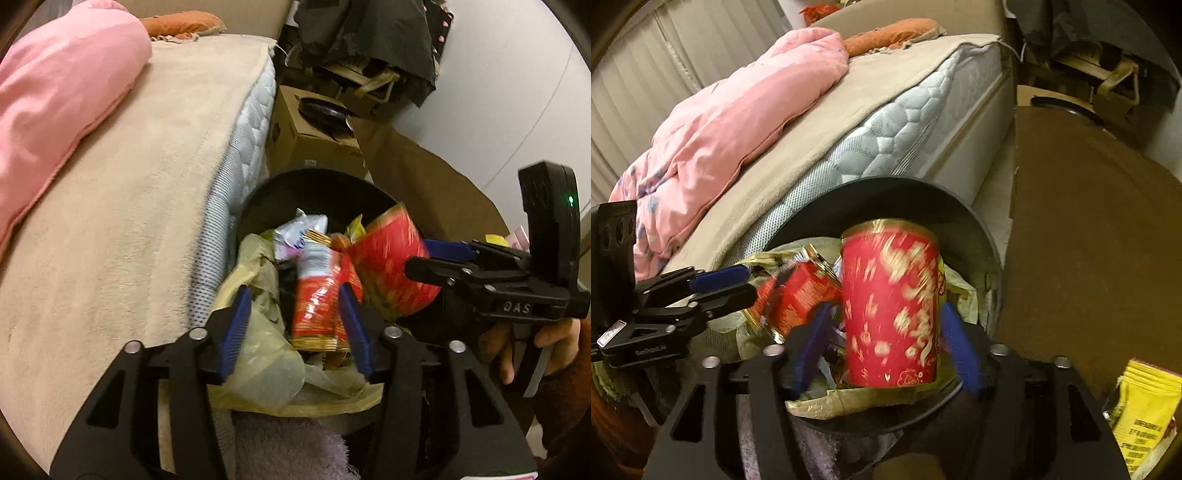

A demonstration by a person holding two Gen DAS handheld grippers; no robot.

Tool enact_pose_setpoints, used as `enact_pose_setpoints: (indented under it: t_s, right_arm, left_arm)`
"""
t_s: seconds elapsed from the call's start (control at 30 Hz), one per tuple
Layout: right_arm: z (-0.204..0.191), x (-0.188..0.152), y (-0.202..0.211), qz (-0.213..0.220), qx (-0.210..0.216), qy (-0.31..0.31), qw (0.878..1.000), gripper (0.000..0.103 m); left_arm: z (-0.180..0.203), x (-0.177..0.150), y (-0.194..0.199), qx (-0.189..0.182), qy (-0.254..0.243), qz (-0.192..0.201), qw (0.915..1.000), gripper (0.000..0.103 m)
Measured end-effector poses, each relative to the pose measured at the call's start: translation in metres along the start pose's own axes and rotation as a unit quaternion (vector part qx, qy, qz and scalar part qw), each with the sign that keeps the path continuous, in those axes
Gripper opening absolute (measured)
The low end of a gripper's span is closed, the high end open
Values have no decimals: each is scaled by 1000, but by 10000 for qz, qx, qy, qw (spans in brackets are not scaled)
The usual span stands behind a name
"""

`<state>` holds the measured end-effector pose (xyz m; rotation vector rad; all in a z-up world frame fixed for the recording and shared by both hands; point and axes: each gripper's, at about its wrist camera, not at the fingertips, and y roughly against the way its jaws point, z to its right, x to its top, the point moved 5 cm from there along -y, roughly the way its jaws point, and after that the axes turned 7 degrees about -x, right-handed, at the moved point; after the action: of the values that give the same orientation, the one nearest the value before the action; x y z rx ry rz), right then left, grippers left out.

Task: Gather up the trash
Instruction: 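Open both grippers to drop the wrapper and red cup into the bin, then move both grippers back to the table toward the remaining snack wrappers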

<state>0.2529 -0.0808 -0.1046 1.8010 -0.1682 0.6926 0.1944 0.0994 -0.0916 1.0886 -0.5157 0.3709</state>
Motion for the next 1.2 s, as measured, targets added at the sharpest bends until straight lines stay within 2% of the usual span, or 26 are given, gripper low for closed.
enact_pose_setpoints:
  t_s: [0.33,0.6,0.9,0.97,1.07,1.2]
  right_arm:
    - [6,4,49,524,-236,-19,9983,63]
    - [38,-9,110,1019,-603,-148,9929,63]
    - [107,-51,171,1398,-1388,-282,9800,63]
    - [120,-61,182,1439,-1431,-368,9785,63]
    - [140,-76,193,1371,-1515,-460,9778,63]
    - [155,-94,200,1255,-1766,-370,9755,63]
  left_arm:
    - [12,7,30,297,125,447,9985,48]
    - [57,19,37,332,-240,644,9971,48]
    - [137,15,18,-94,-827,520,9952,48]
    - [153,12,9,-224,-935,451,9943,48]
    - [177,4,-6,-460,-1057,283,9929,48]
    - [204,-7,-26,-597,-1224,46,9907,48]
